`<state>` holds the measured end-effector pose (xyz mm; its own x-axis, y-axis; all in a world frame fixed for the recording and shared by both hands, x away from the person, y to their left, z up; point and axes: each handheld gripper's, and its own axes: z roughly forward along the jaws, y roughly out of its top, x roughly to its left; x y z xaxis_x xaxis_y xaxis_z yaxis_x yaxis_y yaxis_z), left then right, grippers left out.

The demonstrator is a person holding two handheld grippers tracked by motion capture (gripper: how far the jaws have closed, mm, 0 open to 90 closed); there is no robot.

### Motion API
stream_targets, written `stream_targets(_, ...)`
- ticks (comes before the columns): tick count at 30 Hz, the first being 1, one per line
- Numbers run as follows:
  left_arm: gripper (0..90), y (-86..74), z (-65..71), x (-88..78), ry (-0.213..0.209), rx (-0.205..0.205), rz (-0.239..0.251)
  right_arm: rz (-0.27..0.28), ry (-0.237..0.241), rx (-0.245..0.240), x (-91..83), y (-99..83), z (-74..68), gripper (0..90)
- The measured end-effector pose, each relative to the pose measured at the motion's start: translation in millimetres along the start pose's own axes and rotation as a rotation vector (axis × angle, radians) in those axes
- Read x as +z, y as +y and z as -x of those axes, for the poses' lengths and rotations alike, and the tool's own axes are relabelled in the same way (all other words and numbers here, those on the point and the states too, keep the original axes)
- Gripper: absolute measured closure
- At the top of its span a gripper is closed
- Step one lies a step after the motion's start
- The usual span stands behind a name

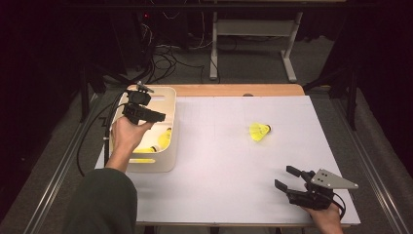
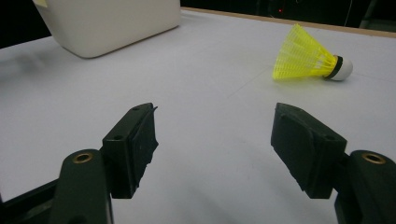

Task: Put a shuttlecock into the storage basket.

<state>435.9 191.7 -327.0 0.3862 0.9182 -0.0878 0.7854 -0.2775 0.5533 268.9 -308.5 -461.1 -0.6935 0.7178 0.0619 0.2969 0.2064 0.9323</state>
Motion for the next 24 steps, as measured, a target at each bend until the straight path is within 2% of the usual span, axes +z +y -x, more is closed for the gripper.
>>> stream_targets(24, 38.9, 3.5, 10.3, -8.1, -0.047, 0.012, 0.028, 0.001, -0.002, 0.008, -0.2, 0.1, 0.4, 31.7)
